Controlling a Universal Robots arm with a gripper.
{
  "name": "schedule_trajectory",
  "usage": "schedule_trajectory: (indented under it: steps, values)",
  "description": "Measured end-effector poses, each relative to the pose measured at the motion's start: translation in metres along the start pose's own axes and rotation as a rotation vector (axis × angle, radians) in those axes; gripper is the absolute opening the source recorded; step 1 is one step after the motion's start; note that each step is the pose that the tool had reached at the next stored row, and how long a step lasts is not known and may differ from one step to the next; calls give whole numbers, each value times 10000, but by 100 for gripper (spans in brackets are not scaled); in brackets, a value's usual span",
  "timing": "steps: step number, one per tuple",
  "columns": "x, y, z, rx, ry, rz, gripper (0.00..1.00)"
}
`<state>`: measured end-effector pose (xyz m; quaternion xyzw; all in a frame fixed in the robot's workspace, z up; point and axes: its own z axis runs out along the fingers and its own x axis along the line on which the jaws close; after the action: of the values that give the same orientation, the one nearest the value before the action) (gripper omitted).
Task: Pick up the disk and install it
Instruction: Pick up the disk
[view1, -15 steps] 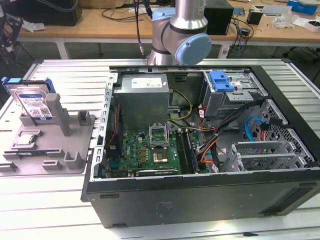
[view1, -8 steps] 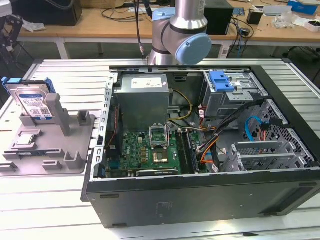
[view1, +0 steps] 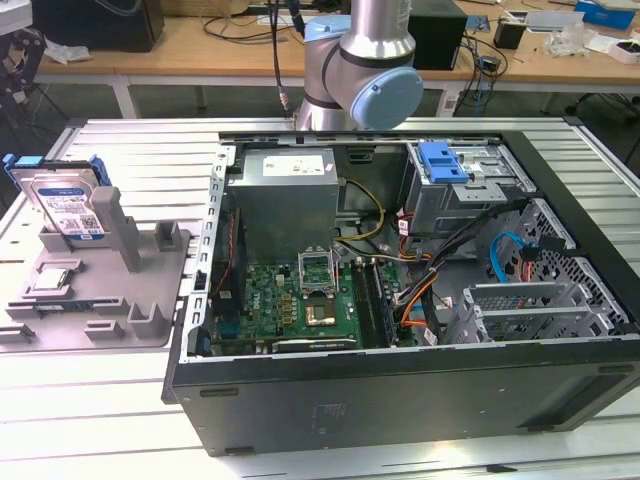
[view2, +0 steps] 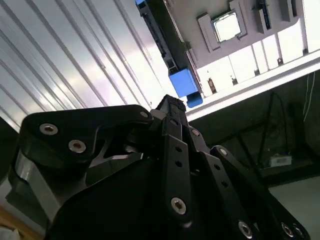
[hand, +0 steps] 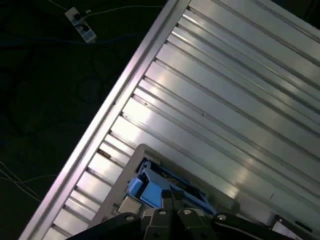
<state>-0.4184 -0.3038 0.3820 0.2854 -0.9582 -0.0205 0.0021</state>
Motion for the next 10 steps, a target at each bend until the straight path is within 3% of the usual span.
schedule_trajectory:
  steps: [2, 4, 5, 7, 10]
  values:
    - [0, -1, 0, 0, 38, -826, 11]
    - [0, -1, 0, 3, 56, -1188, 24]
    - [-1, -1, 0, 5, 75, -1560, 36]
    - [-1, -1, 0, 9, 108, -2240, 48]
    - [-1, -1, 0, 7, 144, -3068, 48]
